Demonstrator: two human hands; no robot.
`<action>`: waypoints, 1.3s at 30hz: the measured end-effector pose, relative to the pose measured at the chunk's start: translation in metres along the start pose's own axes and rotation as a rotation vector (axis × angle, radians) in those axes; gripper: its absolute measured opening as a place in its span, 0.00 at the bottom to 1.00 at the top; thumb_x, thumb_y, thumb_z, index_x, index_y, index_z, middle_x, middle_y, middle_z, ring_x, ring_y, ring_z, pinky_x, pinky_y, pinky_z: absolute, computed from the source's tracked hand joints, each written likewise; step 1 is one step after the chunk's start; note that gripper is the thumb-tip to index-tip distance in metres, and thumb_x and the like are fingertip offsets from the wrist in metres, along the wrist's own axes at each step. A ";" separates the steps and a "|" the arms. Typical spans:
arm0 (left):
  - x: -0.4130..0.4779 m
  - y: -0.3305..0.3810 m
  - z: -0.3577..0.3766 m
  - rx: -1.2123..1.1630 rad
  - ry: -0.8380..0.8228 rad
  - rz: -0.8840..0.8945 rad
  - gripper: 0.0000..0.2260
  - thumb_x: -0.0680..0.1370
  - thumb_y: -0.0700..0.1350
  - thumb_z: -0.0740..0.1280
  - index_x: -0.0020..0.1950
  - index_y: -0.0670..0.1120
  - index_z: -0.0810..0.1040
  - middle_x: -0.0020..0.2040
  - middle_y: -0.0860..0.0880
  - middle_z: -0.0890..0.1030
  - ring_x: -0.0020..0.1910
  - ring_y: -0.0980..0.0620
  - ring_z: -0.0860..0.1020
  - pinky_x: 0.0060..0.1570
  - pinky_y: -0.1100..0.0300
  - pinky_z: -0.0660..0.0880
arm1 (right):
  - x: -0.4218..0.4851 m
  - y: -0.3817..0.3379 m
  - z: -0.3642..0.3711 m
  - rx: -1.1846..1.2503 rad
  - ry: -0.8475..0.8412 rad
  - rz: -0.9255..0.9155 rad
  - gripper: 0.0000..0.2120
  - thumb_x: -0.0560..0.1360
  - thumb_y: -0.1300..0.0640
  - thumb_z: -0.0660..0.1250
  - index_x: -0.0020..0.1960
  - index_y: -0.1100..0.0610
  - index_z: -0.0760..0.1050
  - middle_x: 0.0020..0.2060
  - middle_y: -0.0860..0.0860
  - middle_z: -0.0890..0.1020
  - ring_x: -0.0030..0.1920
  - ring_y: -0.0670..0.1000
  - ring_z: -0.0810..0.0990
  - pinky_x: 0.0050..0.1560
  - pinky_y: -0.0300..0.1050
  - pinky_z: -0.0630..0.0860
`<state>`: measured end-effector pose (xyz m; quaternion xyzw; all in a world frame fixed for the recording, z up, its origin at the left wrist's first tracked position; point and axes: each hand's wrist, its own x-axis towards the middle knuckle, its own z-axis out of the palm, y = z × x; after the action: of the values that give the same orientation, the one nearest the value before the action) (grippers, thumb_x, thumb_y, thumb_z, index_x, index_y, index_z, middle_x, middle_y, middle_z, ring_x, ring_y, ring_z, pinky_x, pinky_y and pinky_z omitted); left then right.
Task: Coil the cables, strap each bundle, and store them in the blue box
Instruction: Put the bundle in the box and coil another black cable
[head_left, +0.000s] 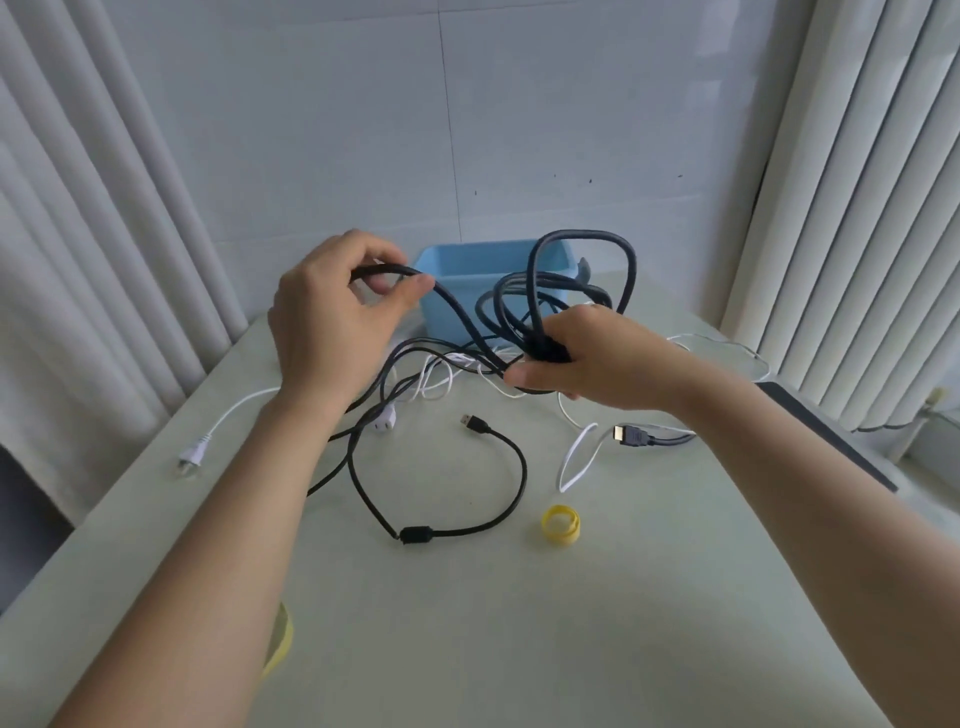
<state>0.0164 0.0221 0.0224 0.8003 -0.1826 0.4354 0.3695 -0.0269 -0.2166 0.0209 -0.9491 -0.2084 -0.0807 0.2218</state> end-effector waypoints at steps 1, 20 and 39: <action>-0.002 -0.003 0.000 0.005 0.004 0.007 0.10 0.73 0.56 0.76 0.48 0.52 0.82 0.39 0.58 0.79 0.34 0.64 0.74 0.38 0.57 0.75 | -0.001 -0.003 0.000 0.032 -0.008 -0.005 0.24 0.72 0.39 0.71 0.38 0.60 0.72 0.27 0.48 0.73 0.26 0.44 0.69 0.29 0.34 0.66; -0.035 -0.035 0.040 -0.081 -0.252 -0.137 0.21 0.84 0.41 0.57 0.75 0.51 0.55 0.55 0.52 0.78 0.46 0.56 0.79 0.48 0.55 0.77 | -0.001 0.021 -0.034 2.075 -0.256 -0.314 0.27 0.81 0.44 0.57 0.27 0.52 0.56 0.19 0.48 0.57 0.21 0.48 0.55 0.20 0.40 0.58; -0.033 0.002 0.037 0.342 -0.730 0.109 0.03 0.83 0.49 0.60 0.51 0.57 0.68 0.42 0.63 0.82 0.30 0.60 0.78 0.44 0.53 0.77 | 0.003 0.026 -0.036 2.119 0.687 0.127 0.27 0.81 0.40 0.60 0.30 0.52 0.55 0.24 0.48 0.55 0.25 0.48 0.54 0.25 0.39 0.59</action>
<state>0.0178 -0.0073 -0.0170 0.9414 -0.2688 0.1658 0.1184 -0.0155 -0.2537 0.0436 -0.2165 -0.0507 -0.1089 0.9689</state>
